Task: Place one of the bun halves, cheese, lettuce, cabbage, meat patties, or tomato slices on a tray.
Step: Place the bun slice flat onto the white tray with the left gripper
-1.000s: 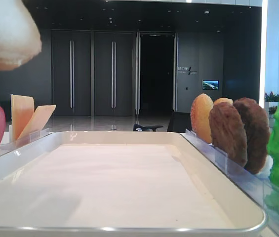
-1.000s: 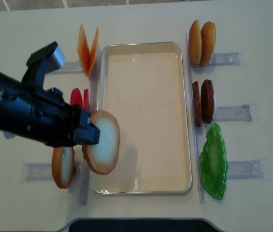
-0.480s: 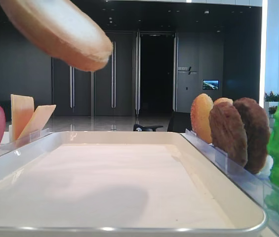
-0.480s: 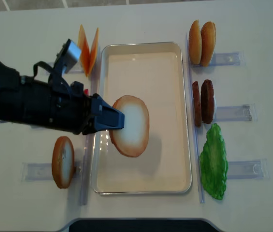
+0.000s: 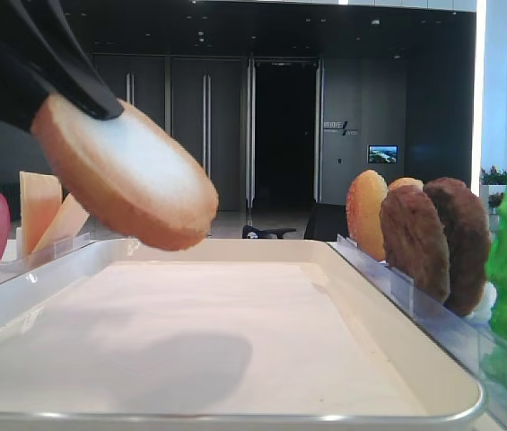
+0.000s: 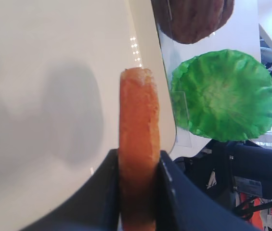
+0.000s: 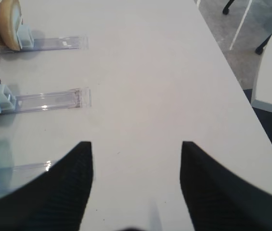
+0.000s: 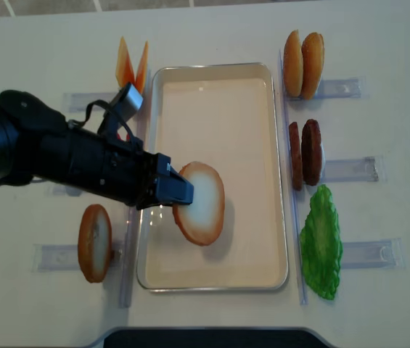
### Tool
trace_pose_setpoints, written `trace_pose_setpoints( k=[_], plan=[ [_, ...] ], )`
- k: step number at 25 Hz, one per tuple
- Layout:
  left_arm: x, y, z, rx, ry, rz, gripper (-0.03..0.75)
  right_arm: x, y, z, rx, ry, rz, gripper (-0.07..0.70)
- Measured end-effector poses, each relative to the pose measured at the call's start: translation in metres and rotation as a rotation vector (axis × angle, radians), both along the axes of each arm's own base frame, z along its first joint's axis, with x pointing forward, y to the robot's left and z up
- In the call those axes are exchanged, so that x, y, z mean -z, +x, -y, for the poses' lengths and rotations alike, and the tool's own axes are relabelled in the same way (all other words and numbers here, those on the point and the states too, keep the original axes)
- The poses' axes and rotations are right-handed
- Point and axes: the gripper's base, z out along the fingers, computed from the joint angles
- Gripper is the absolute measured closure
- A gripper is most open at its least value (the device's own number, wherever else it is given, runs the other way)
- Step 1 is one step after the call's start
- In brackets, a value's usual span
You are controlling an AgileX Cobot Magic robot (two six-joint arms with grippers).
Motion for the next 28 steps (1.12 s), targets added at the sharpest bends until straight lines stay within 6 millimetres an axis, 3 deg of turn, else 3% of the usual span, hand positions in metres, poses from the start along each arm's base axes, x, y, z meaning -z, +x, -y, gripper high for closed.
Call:
trace_pose_setpoints(
  k=[5, 28],
  plan=[
    [0.017, 0.008, 0.005, 0.019, -0.027, -0.004, 0.57, 0.0, 0.0, 0.0, 0.0, 0.0, 0.0, 0.216],
    [0.047, 0.018, 0.013, 0.058, -0.094, -0.005, 0.571, 0.0, 0.0, 0.0, 0.0, 0.0, 0.0, 0.216]
  ],
)
